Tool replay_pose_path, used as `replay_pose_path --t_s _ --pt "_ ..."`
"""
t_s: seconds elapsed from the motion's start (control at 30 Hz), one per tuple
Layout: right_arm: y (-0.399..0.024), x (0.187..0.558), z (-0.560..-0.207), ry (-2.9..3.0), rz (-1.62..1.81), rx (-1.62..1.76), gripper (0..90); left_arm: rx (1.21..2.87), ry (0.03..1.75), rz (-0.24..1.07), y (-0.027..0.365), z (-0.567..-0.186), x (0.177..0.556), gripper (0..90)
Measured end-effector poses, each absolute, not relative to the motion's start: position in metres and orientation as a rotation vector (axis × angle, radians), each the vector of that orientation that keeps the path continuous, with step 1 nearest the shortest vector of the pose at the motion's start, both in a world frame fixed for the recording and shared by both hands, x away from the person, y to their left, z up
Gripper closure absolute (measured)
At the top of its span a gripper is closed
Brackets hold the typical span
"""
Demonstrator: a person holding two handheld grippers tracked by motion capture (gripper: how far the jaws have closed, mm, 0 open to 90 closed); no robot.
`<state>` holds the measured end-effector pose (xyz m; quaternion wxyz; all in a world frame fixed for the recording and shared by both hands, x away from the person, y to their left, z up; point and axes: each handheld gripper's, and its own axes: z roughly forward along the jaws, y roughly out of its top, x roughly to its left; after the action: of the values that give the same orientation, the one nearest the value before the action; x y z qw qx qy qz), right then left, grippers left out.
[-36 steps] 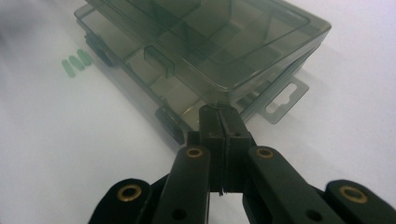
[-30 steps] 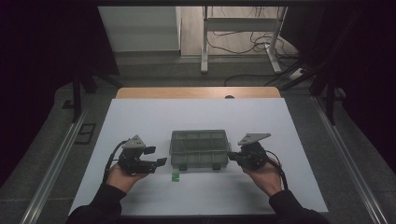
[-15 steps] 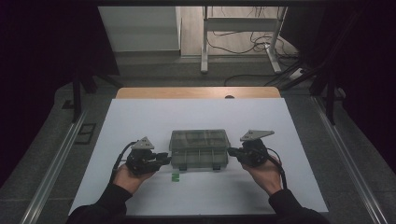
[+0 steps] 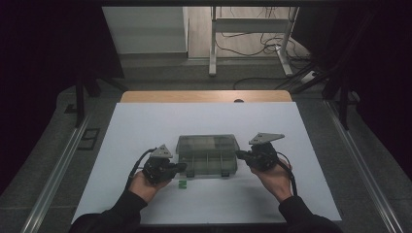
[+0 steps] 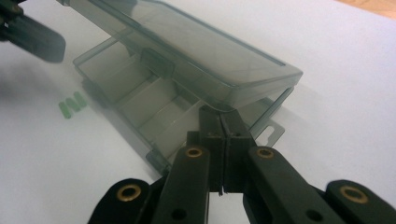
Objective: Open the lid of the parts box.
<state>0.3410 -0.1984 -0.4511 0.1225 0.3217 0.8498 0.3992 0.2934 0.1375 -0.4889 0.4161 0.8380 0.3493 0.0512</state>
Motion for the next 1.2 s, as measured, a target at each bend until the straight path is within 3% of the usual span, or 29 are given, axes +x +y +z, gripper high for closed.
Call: replay_pose_path --t_s 1.2 --pt "-0.183 0.377 -0.455 2.403 1.209 0.932 89.2 2.131 0.875 0.149 0.112 -0.501 0.307 86.9"
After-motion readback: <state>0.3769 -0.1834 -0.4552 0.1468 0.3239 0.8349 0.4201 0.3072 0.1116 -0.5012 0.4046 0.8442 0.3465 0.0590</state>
